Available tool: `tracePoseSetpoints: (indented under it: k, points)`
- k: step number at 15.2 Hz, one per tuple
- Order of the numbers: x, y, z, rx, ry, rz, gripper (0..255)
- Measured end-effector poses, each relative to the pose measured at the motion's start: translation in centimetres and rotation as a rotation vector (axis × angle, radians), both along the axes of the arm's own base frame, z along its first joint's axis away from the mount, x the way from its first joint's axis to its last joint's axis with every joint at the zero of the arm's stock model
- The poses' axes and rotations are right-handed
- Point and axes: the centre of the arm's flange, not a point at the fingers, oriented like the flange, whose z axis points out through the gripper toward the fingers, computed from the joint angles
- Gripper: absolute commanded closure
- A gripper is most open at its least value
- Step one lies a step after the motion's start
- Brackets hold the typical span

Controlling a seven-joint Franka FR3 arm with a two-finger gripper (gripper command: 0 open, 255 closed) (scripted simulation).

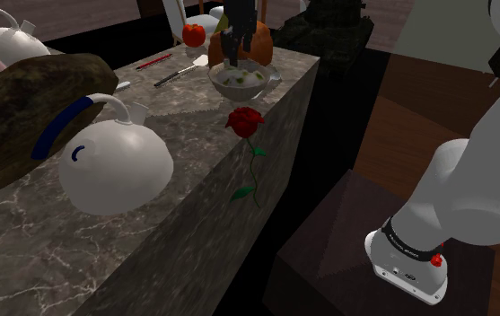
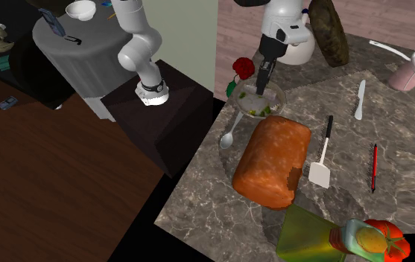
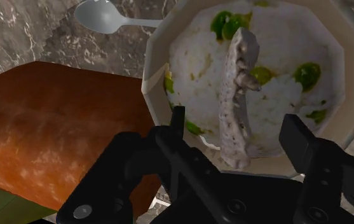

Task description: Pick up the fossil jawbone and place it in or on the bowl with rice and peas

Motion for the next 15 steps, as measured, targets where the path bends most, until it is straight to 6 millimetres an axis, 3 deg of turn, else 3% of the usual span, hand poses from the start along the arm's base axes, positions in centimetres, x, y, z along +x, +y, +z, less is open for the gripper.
tracePoseSetpoints:
  k: [4, 8, 15]
  points:
    - [0.0, 0.0, 0.0, 0.0, 0.0, 0.0, 0]
    - [-0.4, 0.7, 3.8, 0.0, -0.002, 0.0, 0]
    - [-0.7, 1.0, 4.8, 0.0, 0.0, 0.0, 0]
